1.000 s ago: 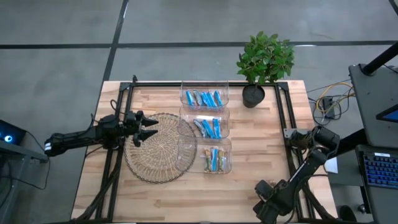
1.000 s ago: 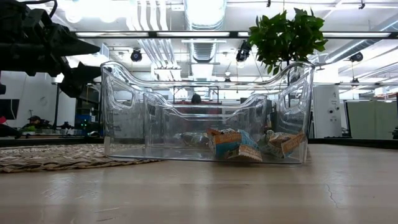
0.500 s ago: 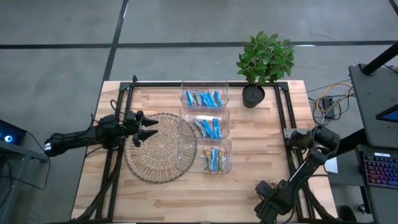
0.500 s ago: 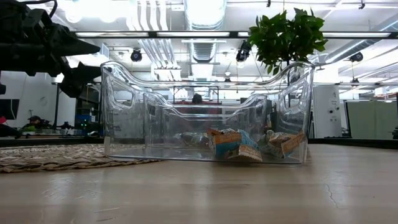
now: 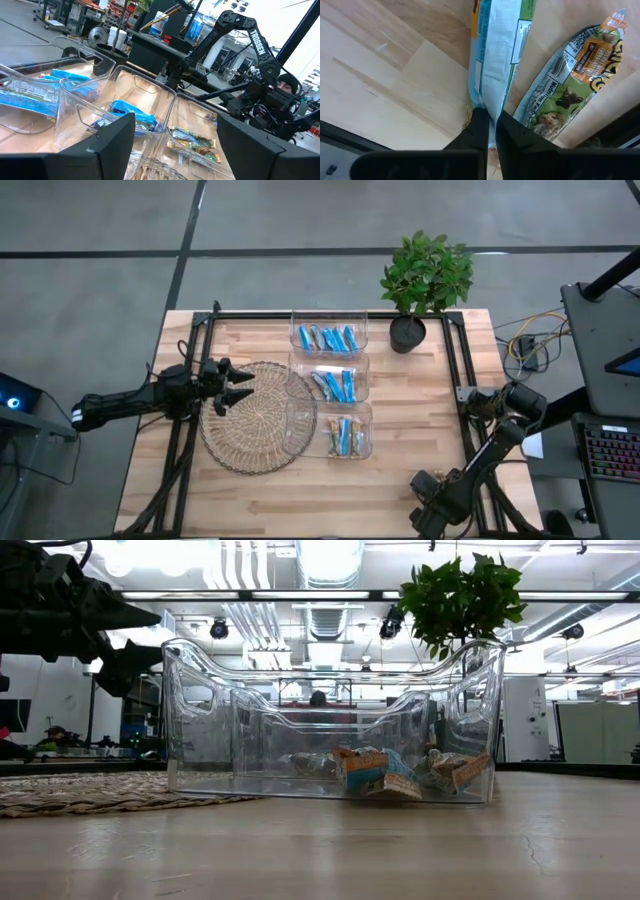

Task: Pick and place Granola Bars by type
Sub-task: Put the yellow granola bar into the bottom transparent bin

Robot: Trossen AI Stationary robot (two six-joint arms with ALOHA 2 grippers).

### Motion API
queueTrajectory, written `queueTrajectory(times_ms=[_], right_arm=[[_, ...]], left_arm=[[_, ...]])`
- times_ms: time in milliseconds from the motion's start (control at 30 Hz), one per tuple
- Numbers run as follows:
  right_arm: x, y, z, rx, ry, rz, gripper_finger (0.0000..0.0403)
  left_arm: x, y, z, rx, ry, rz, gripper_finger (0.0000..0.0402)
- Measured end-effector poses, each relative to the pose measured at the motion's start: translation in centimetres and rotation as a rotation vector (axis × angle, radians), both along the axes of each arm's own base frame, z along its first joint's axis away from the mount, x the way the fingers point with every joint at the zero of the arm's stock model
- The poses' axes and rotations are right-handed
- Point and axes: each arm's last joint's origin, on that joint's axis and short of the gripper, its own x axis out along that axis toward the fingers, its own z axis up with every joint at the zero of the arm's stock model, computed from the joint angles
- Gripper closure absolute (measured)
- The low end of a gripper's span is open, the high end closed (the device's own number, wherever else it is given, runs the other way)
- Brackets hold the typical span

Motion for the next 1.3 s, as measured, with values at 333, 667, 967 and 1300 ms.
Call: queueTrajectory(times_ms=[333, 667, 967, 1300], right_arm=[[0.3, -0.3, 3.3, -0.029, 0.013, -0.060, 0.0394], [0.9, -2.2, 11.0, -0.092, 0.044, -0.169, 0.0395], [1.9, -3.6, 16.5, -0.052, -0.004, -0.323, 0.0395], [6.2, -6.3, 18.5, -0.050, -0.143, -0.497, 0.0395]], left_arm=[[0.0, 0.0, 0.0, 0.000, 0.000, 0.000, 0.0140], [0.0, 0.0, 0.0, 0.000, 0.000, 0.000, 0.0140], [0.0, 0.0, 0.0, 0.000, 0.000, 0.000, 0.0140], [0.0, 0.0, 0.0, 0.000, 0.000, 0.000, 0.0140]])
